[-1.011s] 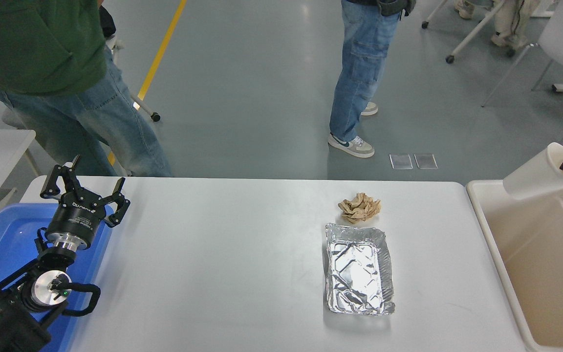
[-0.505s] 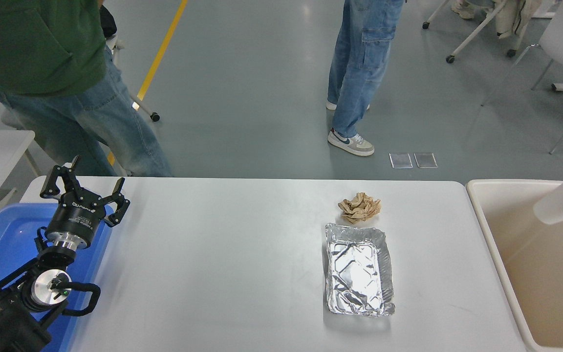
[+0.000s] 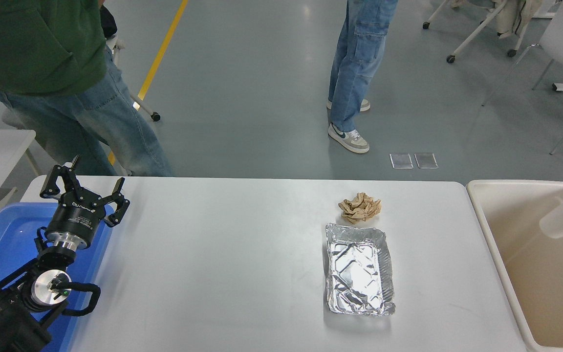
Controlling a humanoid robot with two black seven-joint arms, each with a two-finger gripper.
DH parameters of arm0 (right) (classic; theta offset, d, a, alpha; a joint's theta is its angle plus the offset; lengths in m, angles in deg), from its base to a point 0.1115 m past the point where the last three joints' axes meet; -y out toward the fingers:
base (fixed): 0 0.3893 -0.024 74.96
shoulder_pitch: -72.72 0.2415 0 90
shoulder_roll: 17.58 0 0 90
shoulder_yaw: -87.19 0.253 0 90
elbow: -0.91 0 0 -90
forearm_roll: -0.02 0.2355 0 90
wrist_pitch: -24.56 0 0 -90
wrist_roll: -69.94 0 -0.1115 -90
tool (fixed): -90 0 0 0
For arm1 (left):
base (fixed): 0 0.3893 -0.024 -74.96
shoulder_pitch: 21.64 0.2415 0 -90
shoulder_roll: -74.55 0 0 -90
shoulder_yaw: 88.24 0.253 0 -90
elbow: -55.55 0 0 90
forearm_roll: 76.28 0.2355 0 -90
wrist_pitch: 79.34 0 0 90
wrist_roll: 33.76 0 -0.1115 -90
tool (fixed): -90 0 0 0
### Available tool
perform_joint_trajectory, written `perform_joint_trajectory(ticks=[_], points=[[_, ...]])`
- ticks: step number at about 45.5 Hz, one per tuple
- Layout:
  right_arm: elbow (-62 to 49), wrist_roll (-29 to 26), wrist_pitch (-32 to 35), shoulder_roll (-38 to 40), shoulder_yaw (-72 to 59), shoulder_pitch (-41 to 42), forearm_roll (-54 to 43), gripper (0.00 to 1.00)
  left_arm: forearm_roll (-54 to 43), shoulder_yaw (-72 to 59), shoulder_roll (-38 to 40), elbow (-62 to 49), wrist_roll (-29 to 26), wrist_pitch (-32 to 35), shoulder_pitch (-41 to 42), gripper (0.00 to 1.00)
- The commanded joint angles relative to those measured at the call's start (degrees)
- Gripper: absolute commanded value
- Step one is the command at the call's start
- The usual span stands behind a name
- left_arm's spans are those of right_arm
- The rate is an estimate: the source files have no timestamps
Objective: Clean the table surface
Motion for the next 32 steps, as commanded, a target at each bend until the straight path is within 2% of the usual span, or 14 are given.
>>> perform_joint_trajectory(ticks=[1,11,32], points=[[-3.69,-0.16,-0.06,-2.05,0.21,-2.99,1.45,0.00,0.00,0.01,0.00,0.02,0.00,0.04,0.00,0.99],[-4.30,-0.42,-0.06,-3.28,-0.23,-5.63,5.67,0.00,0.00,0.01,0.00,-0.07,0.00,-0.05,0.00,0.99],[-4.39,-0.34,-0.06,-3.81,0.04,-6.24,5.85,0.00,0.00,0.01,0.00,0.02,0.00,0.04,0.00,0.99]])
